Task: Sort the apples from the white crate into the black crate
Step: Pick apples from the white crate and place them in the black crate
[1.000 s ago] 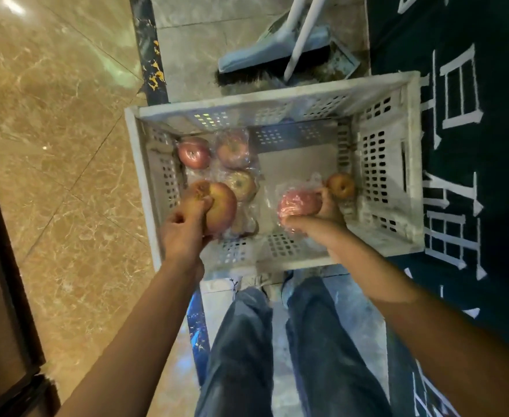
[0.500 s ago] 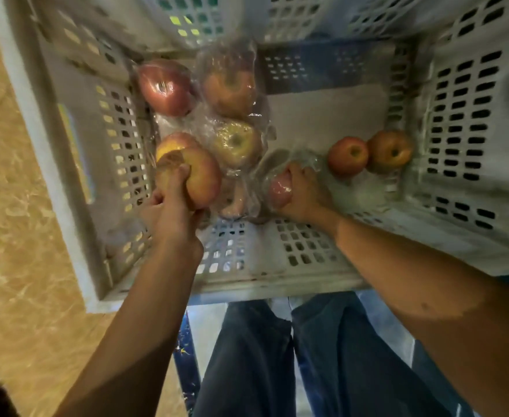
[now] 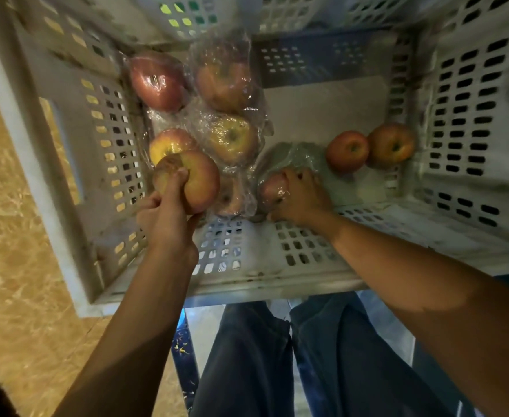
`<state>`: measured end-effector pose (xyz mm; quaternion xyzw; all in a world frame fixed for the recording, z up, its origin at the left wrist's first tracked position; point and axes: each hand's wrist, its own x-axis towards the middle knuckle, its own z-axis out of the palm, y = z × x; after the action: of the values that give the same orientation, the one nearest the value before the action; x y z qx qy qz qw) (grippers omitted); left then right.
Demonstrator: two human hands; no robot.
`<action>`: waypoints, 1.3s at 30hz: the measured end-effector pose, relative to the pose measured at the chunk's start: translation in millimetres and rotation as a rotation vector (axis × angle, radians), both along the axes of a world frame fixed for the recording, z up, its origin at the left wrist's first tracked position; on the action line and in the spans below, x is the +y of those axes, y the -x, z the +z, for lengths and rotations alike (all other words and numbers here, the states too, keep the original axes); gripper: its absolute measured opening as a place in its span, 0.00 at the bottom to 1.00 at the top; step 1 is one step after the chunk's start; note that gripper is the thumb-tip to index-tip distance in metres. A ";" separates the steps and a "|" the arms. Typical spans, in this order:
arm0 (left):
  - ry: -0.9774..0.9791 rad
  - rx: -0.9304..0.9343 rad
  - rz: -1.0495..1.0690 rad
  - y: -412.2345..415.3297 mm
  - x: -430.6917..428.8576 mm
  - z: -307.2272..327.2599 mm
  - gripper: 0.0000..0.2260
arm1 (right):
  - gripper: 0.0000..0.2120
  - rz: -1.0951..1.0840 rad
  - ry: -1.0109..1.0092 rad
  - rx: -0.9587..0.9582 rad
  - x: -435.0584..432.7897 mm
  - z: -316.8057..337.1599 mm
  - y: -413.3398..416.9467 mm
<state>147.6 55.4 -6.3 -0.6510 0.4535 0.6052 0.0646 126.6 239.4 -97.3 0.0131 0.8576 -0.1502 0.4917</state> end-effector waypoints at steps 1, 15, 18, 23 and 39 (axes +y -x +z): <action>-0.008 -0.001 -0.003 0.8 1.6 1.7 0.06 | 0.45 0.007 0.006 0.002 1.1 3.1 1.1; -0.022 -0.002 -0.005 15.0 13.6 28.6 0.10 | 0.29 -0.092 -0.087 0.410 35.0 45.6 27.7; -0.032 -0.003 -0.051 17.3 12.4 21.6 0.11 | 0.34 0.045 -0.270 0.381 51.5 37.5 44.8; -0.047 -0.014 -0.113 19.0 9.3 -4.3 0.09 | 0.32 0.381 -0.455 0.236 68.8 1.5 67.8; -0.110 -0.049 -0.091 26.1 7.2 104.8 0.08 | 0.35 -0.790 0.334 0.331 33.5 160.0 42.5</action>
<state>121.5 62.6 98.5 -0.6397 0.4470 0.6096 0.1390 84.0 272.9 62.7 0.2354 0.8179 -0.4624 0.2485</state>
